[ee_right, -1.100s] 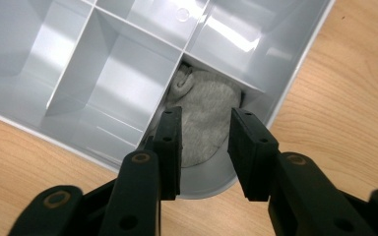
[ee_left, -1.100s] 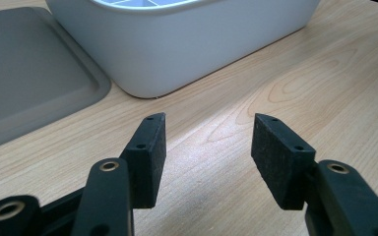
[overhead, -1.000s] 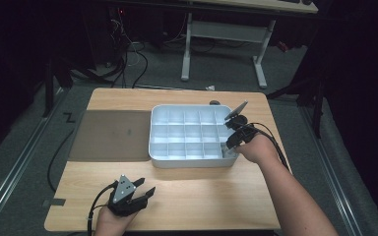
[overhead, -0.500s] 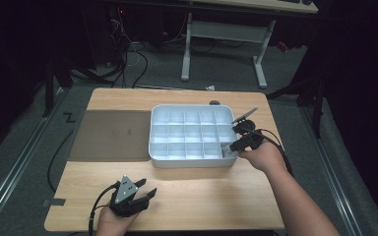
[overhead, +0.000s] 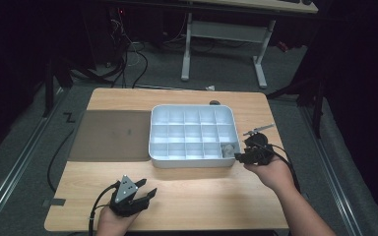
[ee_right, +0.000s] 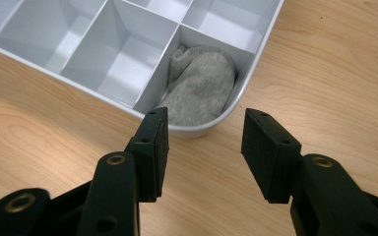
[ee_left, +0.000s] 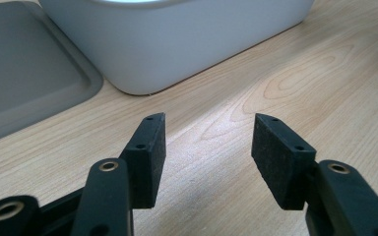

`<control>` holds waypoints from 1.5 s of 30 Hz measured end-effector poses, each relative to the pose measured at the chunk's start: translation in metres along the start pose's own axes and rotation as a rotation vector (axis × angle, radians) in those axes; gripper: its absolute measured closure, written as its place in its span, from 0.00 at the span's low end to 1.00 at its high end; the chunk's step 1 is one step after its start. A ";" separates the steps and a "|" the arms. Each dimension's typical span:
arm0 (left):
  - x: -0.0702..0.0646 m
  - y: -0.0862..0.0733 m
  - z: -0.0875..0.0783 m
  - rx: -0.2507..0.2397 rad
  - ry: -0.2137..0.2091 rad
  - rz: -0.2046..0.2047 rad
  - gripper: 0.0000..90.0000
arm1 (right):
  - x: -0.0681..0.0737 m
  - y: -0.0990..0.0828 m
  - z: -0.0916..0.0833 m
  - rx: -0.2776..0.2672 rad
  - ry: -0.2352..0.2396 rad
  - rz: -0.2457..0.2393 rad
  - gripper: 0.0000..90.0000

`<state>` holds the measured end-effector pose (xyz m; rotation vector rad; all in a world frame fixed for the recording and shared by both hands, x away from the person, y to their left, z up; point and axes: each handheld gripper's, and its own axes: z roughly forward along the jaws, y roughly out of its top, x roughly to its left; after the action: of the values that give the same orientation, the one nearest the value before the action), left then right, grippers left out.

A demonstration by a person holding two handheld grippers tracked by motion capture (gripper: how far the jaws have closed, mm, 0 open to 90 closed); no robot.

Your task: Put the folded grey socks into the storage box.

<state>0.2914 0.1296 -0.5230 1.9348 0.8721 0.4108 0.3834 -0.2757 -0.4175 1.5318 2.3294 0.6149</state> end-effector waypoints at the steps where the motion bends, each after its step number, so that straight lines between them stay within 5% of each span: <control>1: 0.000 0.000 0.000 0.001 0.000 -0.001 0.53 | -0.001 -0.004 0.000 -0.009 0.005 0.013 0.60; 17: 0.000 -0.001 0.003 0.010 0.017 -0.001 0.53 | 0.005 -0.086 0.016 -0.198 0.073 0.053 0.57; 29: 0.000 -0.003 0.005 0.018 0.031 -0.025 0.52 | 0.028 -0.120 0.034 -0.372 0.044 0.018 0.56; 33: 0.000 -0.003 0.002 0.010 0.040 -0.039 0.52 | 0.035 -0.126 0.034 -0.396 0.084 0.039 0.54; 35: 0.000 -0.003 0.000 0.008 0.038 -0.046 0.52 | 0.042 -0.142 0.029 -0.475 0.112 0.077 0.52; 37: -0.003 -0.003 0.001 0.016 0.038 -0.031 0.51 | 0.046 -0.146 0.024 -0.483 0.041 0.005 0.53; 38: -0.003 -0.004 0.002 0.017 0.038 -0.032 0.51 | 0.044 -0.150 0.023 -0.507 0.015 0.012 0.53; 40: -0.005 -0.003 0.003 0.015 0.032 -0.033 0.51 | 0.037 -0.153 0.024 -0.507 0.060 0.060 0.52; 45: -0.006 -0.003 0.003 0.013 0.025 -0.025 0.51 | 0.030 -0.155 0.026 -0.498 0.040 0.077 0.51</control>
<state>0.2878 0.1239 -0.5267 1.9322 0.9165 0.4163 0.2602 -0.2971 -0.5171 1.3796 1.9439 1.1504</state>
